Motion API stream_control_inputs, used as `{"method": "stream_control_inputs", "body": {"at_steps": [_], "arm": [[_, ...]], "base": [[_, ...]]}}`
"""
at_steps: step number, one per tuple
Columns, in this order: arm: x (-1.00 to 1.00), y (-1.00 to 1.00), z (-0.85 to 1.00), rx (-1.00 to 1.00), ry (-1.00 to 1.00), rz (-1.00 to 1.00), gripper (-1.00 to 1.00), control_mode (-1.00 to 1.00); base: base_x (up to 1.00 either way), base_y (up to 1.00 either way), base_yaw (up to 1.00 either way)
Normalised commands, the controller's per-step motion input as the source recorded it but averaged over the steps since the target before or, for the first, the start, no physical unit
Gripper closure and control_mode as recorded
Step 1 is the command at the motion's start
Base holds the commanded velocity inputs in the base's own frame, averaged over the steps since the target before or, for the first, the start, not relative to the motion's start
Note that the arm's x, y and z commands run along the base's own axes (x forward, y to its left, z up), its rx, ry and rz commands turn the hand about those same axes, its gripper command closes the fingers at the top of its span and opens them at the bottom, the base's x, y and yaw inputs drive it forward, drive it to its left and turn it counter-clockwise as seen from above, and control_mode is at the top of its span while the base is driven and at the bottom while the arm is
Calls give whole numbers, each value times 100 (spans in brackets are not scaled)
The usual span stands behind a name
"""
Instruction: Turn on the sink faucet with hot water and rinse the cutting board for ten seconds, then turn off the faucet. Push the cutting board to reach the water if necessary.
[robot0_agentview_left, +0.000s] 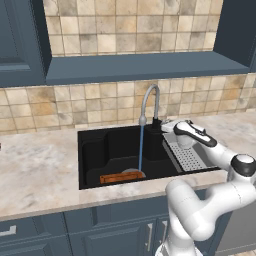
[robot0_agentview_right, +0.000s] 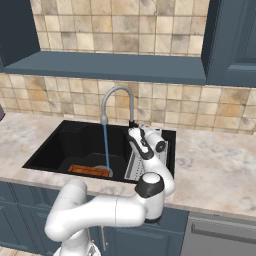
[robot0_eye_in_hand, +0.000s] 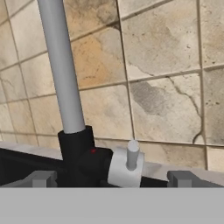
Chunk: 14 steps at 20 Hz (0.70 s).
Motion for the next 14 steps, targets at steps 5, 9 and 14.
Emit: {"method": "stream_control_inputs", "body": {"at_steps": [5, 9, 14], "arm": [[10, 2, 0, 0, 0, 0, -100, -100], [11, 5, 0, 0, 0, 0, -100, -100], [4, 7, 0, 0, 0, 0, -100, -100]], "base": [[0, 0, 0], [0, 0, 0], [0, 0, 0]]}}
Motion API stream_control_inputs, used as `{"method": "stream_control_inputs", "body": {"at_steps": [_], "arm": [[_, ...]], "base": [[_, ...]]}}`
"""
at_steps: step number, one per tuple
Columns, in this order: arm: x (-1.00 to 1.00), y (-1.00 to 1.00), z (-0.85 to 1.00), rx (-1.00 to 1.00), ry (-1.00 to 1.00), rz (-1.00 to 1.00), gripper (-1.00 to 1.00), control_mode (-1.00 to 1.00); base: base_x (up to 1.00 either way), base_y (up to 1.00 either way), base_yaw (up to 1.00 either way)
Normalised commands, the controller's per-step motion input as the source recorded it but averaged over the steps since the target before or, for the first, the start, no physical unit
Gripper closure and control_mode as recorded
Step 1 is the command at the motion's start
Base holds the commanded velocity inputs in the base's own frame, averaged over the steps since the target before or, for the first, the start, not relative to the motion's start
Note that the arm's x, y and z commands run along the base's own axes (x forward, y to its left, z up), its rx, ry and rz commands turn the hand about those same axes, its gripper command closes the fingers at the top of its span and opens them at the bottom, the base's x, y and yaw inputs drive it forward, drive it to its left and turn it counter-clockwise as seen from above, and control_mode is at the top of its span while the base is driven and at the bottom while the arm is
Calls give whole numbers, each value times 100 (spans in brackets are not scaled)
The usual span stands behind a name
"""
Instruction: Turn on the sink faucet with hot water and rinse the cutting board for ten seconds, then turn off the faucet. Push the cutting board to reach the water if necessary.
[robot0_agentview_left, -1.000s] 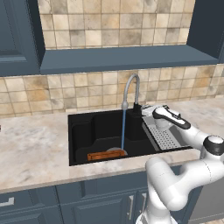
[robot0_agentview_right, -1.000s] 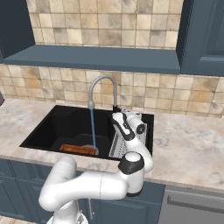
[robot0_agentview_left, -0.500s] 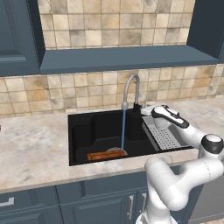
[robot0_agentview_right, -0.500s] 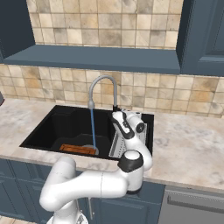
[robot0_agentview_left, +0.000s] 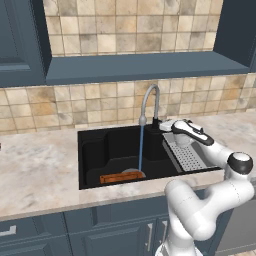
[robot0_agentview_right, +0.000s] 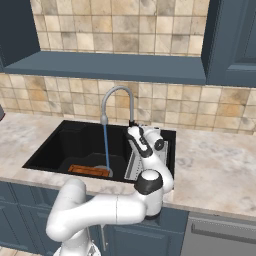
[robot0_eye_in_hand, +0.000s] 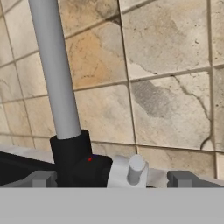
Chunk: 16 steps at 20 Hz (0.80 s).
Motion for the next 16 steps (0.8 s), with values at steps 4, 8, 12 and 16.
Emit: {"method": "stream_control_inputs", "body": {"at_steps": [4, 8, 12, 16], "arm": [[0, 8, 0, 0, 0, 0, -100, -100], [0, 9, 0, 0, 0, 0, -100, -100], [0, 5, 0, 0, 0, 0, -100, -100], [0, 2, 0, 0, 0, 0, -100, -100]], "base": [[0, 0, 0], [0, 0, 0], [0, 0, 0], [0, 0, 0]]}}
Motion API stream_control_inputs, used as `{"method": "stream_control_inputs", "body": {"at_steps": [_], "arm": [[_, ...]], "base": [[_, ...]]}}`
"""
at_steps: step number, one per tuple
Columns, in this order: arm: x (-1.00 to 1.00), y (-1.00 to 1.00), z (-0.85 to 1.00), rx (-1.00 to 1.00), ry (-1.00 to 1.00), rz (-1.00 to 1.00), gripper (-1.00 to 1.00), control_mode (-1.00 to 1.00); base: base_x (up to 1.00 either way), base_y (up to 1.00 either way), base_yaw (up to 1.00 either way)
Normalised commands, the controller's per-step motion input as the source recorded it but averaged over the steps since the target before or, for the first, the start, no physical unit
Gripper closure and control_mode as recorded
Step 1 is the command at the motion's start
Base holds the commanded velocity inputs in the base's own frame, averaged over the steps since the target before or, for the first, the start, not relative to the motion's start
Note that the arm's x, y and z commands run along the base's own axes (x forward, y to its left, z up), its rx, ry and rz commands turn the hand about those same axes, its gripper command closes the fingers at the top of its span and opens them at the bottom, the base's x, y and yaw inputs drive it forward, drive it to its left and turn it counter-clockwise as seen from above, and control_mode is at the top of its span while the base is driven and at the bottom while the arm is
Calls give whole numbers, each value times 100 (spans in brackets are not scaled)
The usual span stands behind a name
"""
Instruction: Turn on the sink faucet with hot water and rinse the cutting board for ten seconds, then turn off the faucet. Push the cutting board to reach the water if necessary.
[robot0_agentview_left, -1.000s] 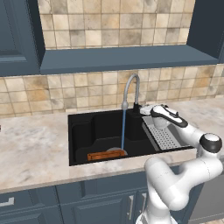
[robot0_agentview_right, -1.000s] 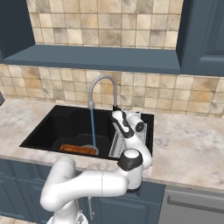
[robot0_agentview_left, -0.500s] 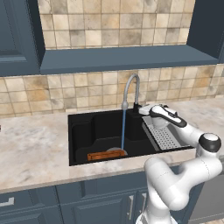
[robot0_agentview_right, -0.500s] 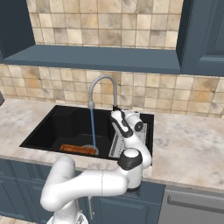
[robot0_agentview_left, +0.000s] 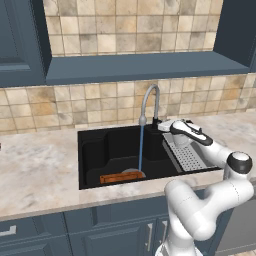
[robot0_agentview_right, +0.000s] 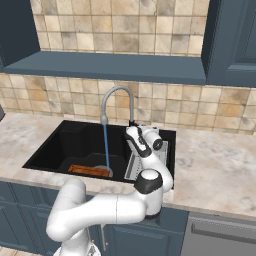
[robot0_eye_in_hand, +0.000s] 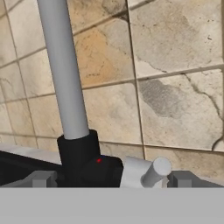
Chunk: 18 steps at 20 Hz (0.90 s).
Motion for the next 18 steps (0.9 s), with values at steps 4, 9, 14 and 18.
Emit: {"method": "stream_control_inputs", "body": {"at_steps": [4, 9, 14, 18], "arm": [[0, 0, 3, 0, 0, 0, -100, -100], [0, 0, 3, 0, 0, 0, -100, -100], [0, 4, 4, 0, 0, 0, -100, -100], [0, 16, 2, 0, 0, 0, -100, -100]], "base": [[0, 0, 0], [0, 0, 0], [0, 0, 0], [0, 0, 0]]}}
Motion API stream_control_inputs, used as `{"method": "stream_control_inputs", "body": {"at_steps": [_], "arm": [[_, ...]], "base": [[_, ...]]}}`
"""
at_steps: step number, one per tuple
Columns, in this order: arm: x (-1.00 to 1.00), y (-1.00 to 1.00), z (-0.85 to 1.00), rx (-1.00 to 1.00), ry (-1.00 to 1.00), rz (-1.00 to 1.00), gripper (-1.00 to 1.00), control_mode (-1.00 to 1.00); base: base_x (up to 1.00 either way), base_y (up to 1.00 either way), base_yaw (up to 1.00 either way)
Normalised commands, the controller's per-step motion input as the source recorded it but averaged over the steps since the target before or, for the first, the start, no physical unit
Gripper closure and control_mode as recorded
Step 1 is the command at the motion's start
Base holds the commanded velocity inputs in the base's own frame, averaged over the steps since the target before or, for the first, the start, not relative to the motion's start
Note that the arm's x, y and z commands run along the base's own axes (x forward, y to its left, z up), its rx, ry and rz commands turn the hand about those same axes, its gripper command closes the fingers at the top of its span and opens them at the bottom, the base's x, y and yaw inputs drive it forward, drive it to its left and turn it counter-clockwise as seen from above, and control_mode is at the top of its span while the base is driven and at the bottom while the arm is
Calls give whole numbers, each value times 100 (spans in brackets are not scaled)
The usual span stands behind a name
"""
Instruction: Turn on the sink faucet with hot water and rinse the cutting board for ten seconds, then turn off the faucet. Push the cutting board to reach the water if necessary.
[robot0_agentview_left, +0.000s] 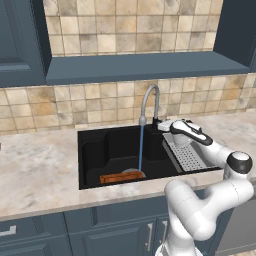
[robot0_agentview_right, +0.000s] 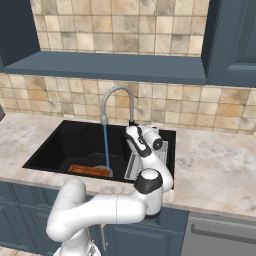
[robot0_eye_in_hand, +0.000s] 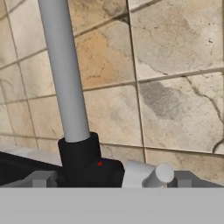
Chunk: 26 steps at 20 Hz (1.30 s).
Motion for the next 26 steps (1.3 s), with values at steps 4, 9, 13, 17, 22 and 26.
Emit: {"method": "stream_control_inputs", "body": {"at_steps": [4, 9, 13, 17, 22, 26], "arm": [[0, 22, 0, 0, 0, 0, -100, -100], [0, 24, 0, 0, 0, -1, -100, -100], [0, 24, 1, 0, 0, -1, -100, -100], [0, 24, 3, 0, 0, -1, -100, -100], [-3, 35, 5, 0, 0, -4, -100, -100], [-10, 37, 8, -1, 0, -5, -100, -100]], "base": [[0, 0, 0], [0, 0, 0], [0, 0, 0], [0, 0, 0], [0, 0, 0], [0, 0, 0]]}}
